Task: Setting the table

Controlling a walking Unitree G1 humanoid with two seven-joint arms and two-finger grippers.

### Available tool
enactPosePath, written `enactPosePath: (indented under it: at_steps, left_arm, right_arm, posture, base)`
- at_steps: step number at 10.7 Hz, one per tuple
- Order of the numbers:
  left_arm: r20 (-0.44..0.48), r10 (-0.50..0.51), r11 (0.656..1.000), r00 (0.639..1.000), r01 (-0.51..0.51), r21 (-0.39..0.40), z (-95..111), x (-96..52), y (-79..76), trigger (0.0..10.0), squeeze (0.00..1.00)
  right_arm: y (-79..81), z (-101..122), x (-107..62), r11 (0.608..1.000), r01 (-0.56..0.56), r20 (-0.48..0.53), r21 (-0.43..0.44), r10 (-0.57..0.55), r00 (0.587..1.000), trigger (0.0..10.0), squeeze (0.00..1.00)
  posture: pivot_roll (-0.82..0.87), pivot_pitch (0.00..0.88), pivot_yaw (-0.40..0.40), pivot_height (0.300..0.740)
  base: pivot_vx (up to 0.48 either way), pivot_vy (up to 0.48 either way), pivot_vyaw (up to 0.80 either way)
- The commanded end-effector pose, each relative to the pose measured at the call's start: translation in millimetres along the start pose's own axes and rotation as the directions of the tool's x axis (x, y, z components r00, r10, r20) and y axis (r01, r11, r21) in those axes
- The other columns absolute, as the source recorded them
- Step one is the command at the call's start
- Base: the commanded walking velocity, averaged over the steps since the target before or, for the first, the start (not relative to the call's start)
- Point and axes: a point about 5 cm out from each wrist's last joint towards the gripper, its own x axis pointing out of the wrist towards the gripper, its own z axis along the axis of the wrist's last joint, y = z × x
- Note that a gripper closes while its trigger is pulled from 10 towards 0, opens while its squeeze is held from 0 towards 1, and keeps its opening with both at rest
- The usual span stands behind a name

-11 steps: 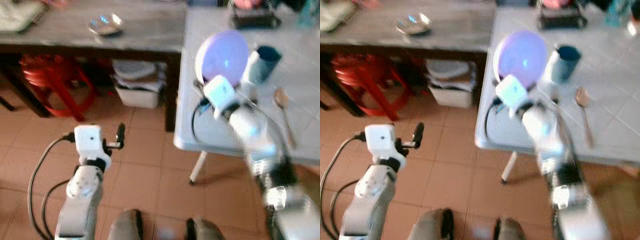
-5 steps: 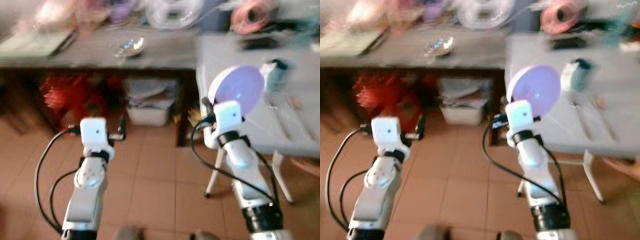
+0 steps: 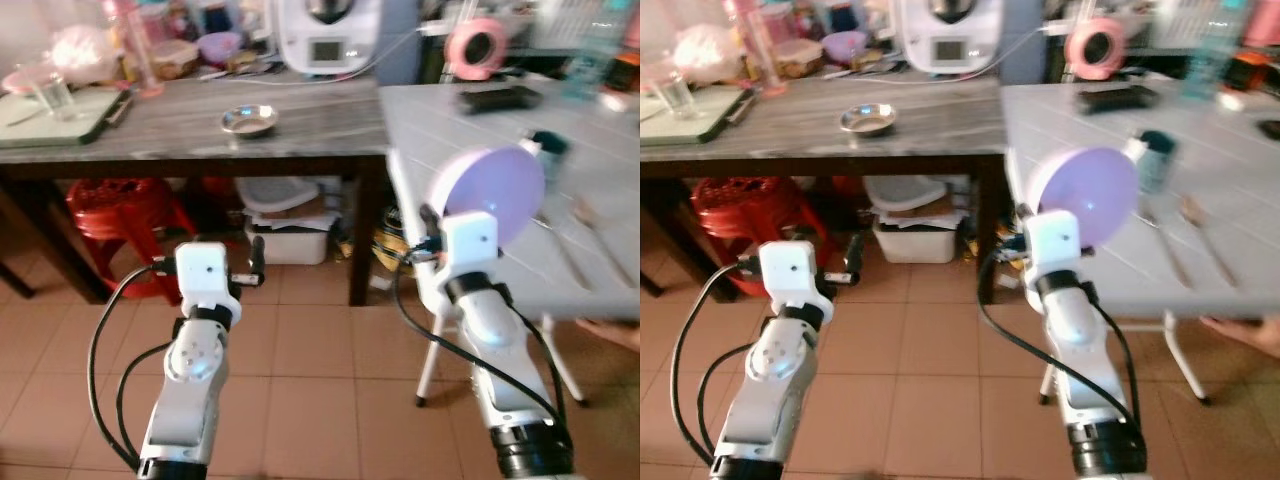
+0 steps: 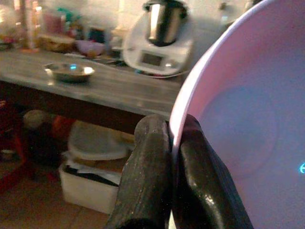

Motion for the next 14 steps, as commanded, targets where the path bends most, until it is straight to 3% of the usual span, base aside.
enactPosePath:
  at_steps: [1,3,12,14]
  left_arm:
    - [-0.014,0.03,0.999,0.999,-0.03,0.017,-3.8,-0.8,11.0,10.0,0.0]
    - [-0.016,0.038,0.999,0.999,-0.038,0.01,-4.0,0.8,12.8,10.0,0.0]
    - [0.004,0.02,0.999,1.0,-0.021,0.044,-0.7,1.4,10.6,10.0,0.0]
    - [0.013,0.008,0.999,1.0,-0.009,0.047,0.9,0.9,7.5,10.0,0.0]
  right_arm:
    - [11.5,9.7,2.8,0.999,-0.038,0.039,0.021,0.037,0.999,10.0,0.0]
    - [12.2,10.8,3.3,0.998,-0.055,0.036,0.027,0.054,0.998,10.0,0.0]
    - [16.7,14.6,5.0,0.996,-0.07,0.024,0.046,0.069,0.997,10.0,0.0]
    - [20.4,13.7,9.2,0.991,-0.084,0.009,0.101,0.083,0.997,10.0,0.0]
  posture:
    - [0.01,0.0,0.044,0.74]
    - [0.01,0.0,0.045,0.74]
    - [0.01,0.0,0.05,0.74]
    - [0.01,0.0,0.05,0.74]
  base:
    - [0.48,0.0,0.0]
    - [0.446,0.0,0.0]
    - [0.383,0.286,0.0]
    - [0.409,0.15,0.0]
